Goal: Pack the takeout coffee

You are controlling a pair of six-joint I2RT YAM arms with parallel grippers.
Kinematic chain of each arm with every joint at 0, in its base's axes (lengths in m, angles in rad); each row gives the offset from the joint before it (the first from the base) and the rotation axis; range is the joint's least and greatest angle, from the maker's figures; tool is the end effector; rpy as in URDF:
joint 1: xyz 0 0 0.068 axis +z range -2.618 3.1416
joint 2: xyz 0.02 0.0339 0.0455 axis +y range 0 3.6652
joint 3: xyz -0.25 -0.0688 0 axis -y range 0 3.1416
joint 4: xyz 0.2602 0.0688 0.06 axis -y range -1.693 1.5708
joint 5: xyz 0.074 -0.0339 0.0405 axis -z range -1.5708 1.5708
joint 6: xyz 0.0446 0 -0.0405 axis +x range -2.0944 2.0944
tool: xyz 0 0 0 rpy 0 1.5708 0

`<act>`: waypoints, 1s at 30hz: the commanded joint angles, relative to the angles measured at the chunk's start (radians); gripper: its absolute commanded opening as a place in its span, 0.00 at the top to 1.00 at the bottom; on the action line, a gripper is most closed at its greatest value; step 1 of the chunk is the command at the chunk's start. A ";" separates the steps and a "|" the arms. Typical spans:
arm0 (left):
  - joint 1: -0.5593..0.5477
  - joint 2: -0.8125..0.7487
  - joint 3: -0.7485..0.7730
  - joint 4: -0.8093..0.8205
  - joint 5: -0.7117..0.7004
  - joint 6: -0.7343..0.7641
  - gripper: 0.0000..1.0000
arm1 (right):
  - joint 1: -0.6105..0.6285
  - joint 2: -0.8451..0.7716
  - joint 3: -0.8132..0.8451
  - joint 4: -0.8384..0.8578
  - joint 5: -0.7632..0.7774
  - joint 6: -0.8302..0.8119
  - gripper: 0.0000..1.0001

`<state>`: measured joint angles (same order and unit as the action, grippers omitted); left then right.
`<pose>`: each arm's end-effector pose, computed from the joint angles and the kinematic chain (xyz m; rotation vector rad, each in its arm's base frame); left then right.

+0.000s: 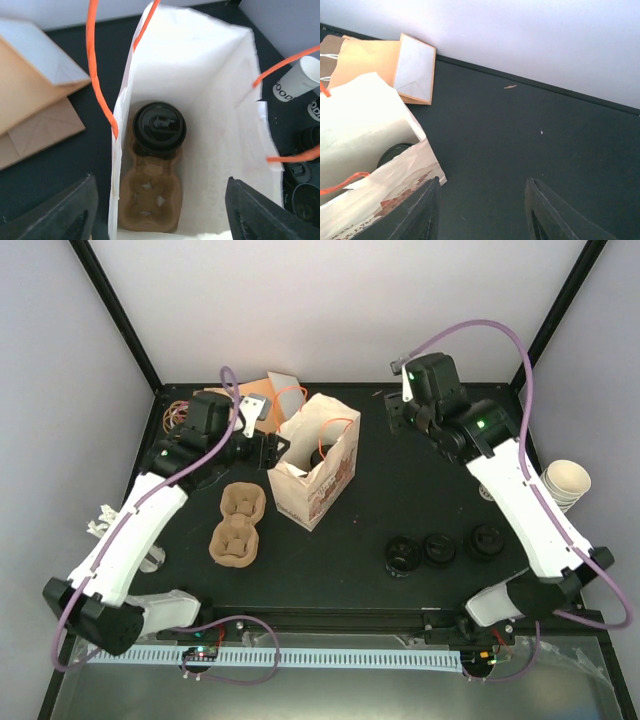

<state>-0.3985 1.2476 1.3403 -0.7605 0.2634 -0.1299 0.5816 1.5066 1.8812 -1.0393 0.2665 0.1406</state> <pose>0.2591 -0.1217 0.3619 0.4486 2.2307 -0.5779 0.2707 0.1639 0.4418 -0.3419 2.1834 0.1028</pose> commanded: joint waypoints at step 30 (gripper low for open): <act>0.006 -0.421 -0.091 -0.143 -0.051 -0.040 0.01 | -0.006 -0.512 -0.657 0.161 0.063 0.341 0.00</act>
<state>-0.3985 0.8429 1.2675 -0.8791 0.2066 -0.1478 0.5812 1.0195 1.2507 -0.8822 0.3538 0.4301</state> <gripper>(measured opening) 0.988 0.999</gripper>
